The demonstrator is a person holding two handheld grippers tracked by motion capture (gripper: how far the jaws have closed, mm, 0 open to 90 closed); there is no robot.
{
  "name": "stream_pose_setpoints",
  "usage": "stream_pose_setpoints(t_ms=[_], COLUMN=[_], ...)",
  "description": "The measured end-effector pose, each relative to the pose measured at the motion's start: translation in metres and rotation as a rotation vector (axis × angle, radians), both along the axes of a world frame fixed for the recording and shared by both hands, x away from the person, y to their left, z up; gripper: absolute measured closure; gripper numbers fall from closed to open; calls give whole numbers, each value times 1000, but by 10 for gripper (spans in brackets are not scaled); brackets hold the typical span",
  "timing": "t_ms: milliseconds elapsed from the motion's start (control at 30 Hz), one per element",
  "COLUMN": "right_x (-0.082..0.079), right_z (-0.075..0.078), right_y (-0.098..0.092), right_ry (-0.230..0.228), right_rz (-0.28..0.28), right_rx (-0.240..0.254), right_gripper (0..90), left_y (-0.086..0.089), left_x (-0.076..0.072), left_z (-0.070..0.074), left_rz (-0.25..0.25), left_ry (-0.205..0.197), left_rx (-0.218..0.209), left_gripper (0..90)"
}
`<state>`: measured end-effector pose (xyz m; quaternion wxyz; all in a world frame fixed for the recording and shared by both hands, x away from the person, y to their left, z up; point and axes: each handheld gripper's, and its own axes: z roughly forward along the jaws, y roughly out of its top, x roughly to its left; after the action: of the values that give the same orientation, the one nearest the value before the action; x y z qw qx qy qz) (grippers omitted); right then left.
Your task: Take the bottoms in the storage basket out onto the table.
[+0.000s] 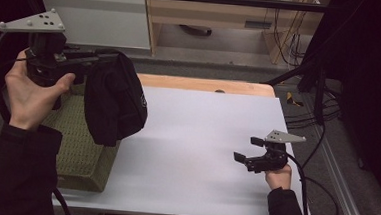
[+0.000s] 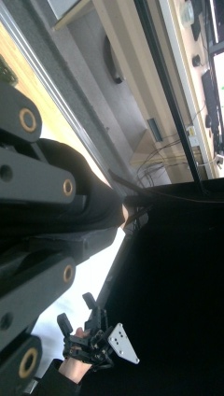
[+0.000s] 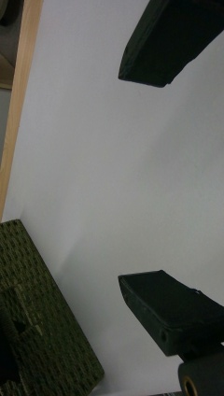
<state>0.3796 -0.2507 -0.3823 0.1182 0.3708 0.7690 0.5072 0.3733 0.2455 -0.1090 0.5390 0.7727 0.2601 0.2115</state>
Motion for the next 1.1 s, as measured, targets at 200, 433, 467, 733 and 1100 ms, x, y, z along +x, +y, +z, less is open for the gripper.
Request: stream_pose_setpoints(t_ms=[200, 433, 467, 733, 1100], right_x=[0, 0, 0, 0, 0], right_z=[0, 0, 0, 0, 0], right_y=[0, -1, -1, 0, 0], right_ry=[0, -1, -1, 0, -1], right_rz=[1, 2, 1, 1, 2], right_rx=[0, 2, -1, 0, -2], right_gripper=[41, 41, 41, 41, 41], left_y=[-16, -31, -33, -49, -68], left_x=[1, 5, 6, 14, 28], left_z=[2, -7, -9, -30, -63], left_rz=[-27, -38, -39, -55, -54], left_ry=[-3, 16, 19, 53, 105], left_rx=[-7, 4, 8, 18, 47], left_gripper=[841, 841, 841, 841, 841])
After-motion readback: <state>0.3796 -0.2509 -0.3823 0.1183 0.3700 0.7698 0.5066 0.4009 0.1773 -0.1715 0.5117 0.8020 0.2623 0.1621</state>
